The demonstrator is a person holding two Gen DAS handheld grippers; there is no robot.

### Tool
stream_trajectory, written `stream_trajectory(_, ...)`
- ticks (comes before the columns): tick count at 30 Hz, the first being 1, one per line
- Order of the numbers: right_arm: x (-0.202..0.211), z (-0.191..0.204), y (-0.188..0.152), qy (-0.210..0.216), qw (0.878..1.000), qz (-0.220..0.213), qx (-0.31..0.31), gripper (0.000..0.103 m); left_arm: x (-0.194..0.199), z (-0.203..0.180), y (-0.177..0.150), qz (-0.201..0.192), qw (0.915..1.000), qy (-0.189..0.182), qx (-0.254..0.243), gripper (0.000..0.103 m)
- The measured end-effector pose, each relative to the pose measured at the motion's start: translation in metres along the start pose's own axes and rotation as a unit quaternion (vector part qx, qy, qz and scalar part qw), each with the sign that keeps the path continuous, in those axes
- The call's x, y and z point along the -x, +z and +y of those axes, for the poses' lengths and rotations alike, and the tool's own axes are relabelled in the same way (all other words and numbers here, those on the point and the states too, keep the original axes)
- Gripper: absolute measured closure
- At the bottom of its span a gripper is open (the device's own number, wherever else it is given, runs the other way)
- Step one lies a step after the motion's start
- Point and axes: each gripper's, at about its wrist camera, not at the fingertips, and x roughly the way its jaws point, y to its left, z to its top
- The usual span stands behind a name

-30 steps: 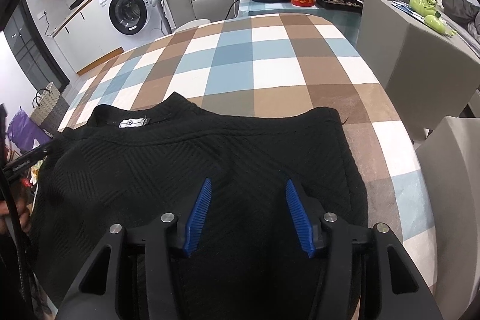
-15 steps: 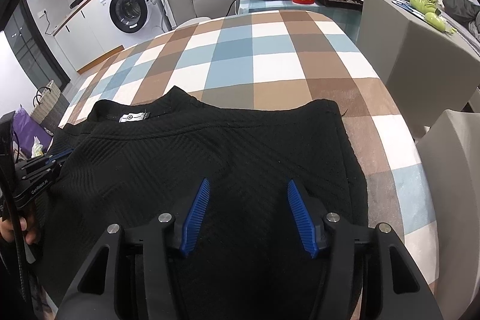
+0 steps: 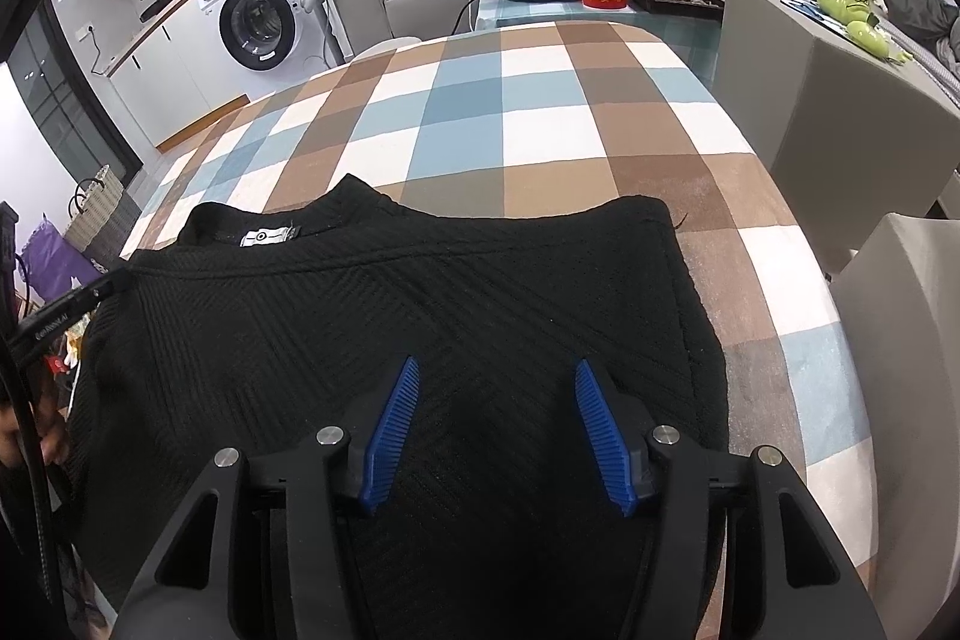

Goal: Fold small clothes

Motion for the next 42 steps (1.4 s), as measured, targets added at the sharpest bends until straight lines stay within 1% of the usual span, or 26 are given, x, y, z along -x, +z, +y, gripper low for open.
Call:
stream_trajectory(3, 0.000, -0.001, 0.001, -0.001, 1.000, 0.000, -0.002, 0.047, -0.009, -0.001, 0.001, 0.007, 1.0000, 0.006, 0.001, 0.103)
stream_trajectory(5, 0.001, -0.002, 0.001, -0.002, 1.000, 0.000, -0.003, 0.047, -0.023, 0.001, 0.000, 0.027, 0.9995, 0.013, 0.002, 0.103)
stream_trajectory(6, 0.003, -0.002, 0.001, -0.003, 1.000, -0.001, -0.004, 0.047, -0.028, 0.003, -0.001, 0.042, 0.9990, 0.014, 0.009, 0.103)
stream_trajectory(7, 0.004, -0.003, 0.001, -0.005, 1.000, -0.001, -0.004, 0.047, -0.028, 0.007, -0.002, 0.049, 0.9985, 0.008, 0.024, 0.101)
stream_trajectory(8, 0.007, -0.004, 0.001, -0.006, 1.000, -0.004, -0.005, 0.047, -0.025, 0.010, -0.002, 0.047, 0.9985, 0.003, 0.030, 0.098)
stream_trajectory(9, 0.008, -0.005, 0.001, -0.008, 1.000, -0.005, -0.006, 0.047, -0.018, 0.015, -0.001, 0.038, 0.9986, 0.002, 0.038, 0.087)
stream_trajectory(10, 0.010, -0.007, 0.001, -0.010, 1.000, -0.006, -0.008, 0.047, -0.011, 0.021, -0.001, 0.027, 0.9987, 0.010, 0.043, 0.071)
stream_trajectory(12, 0.012, -0.011, 0.001, -0.011, 1.000, -0.008, -0.014, 0.046, -0.001, 0.032, 0.000, 0.004, 0.9982, 0.028, 0.052, 0.054)
stream_trajectory(13, 0.012, -0.012, 0.001, -0.012, 1.000, -0.008, -0.016, 0.046, 0.004, 0.039, -0.001, -0.012, 0.9975, 0.040, 0.057, 0.054)
stream_trajectory(14, 0.013, -0.012, 0.001, -0.012, 1.000, -0.009, -0.016, 0.046, 0.005, 0.045, 0.000, -0.016, 0.9969, 0.051, 0.057, 0.054)
stream_trajectory(15, 0.012, -0.012, 0.001, -0.012, 1.000, -0.009, -0.016, 0.046, 0.003, 0.050, 0.001, -0.010, 0.9963, 0.064, 0.057, 0.054)
stream_trajectory(16, 0.012, -0.011, 0.002, -0.013, 1.000, -0.009, -0.015, 0.046, -0.002, 0.056, 0.002, 0.000, 0.9956, 0.074, 0.058, 0.054)
stream_trajectory(17, 0.011, -0.010, 0.002, -0.012, 1.000, -0.009, -0.014, 0.045, -0.005, 0.059, 0.003, 0.006, 0.9954, 0.076, 0.057, 0.054)
stream_trajectory(19, 0.011, -0.008, 0.003, -0.009, 1.000, -0.007, -0.012, 0.045, -0.018, 0.061, 0.002, 0.029, 0.9946, 0.089, 0.044, 0.055)
stream_trajectory(20, 0.010, -0.008, 0.004, -0.007, 1.000, -0.006, -0.012, 0.045, -0.021, 0.060, 0.001, 0.035, 0.9942, 0.094, 0.039, 0.056)
stream_trajectory(21, 0.010, -0.007, 0.004, -0.007, 1.000, -0.004, -0.011, 0.045, -0.025, 0.058, -0.001, 0.040, 0.9936, 0.101, 0.029, 0.060)
stream_trajectory(22, 0.010, -0.008, 0.005, -0.008, 1.000, -0.004, -0.011, 0.045, -0.028, 0.056, -0.003, 0.044, 0.9929, 0.109, 0.017, 0.062)
stream_trajectory(23, 0.010, -0.008, 0.005, -0.009, 1.000, -0.005, -0.011, 0.045, -0.029, 0.055, -0.004, 0.042, 0.9928, 0.112, 0.008, 0.063)
stream_trajectory(24, 0.010, -0.008, 0.005, -0.009, 1.000, -0.005, -0.011, 0.045, -0.029, 0.054, -0.006, 0.040, 0.9930, 0.111, 0.002, 0.071)
stream_trajectory(25, 0.009, -0.008, 0.005, -0.012, 1.000, -0.003, -0.011, 0.045, -0.029, 0.053, -0.007, 0.039, 0.9931, 0.110, 0.000, 0.084)
stream_trajectory(26, 0.009, -0.009, 0.005, -0.012, 1.000, -0.002, -0.013, 0.045, -0.029, 0.052, -0.007, 0.036, 0.9937, 0.106, 0.000, 0.088)
stream_trajectory(28, 0.009, -0.008, 0.004, -0.011, 1.000, -0.002, -0.013, 0.045, -0.024, 0.055, -0.007, 0.028, 0.9949, 0.096, 0.011, 0.092)
stream_trajectory(33, 0.010, -0.006, 0.003, -0.013, 1.000, -0.002, -0.013, 0.045, -0.007, 0.059, -0.003, 0.008, 0.9959, 0.085, 0.032, 0.094)
stream_trajectory(37, 0.009, -0.007, 0.002, -0.014, 1.000, -0.002, -0.014, 0.045, 0.006, 0.066, 0.001, -0.014, 0.9944, 0.094, 0.046, 0.096)
stream_trajectory(39, 0.010, -0.007, 0.001, -0.014, 1.000, -0.002, -0.014, 0.045, 0.007, 0.070, 0.002, -0.015, 0.9945, 0.090, 0.052, 0.098)
stream_trajectory(42, 0.010, -0.007, 0.001, -0.014, 1.000, -0.002, -0.014, 0.045, 0.002, 0.078, 0.005, -0.018, 0.9942, 0.081, 0.068, 0.098)
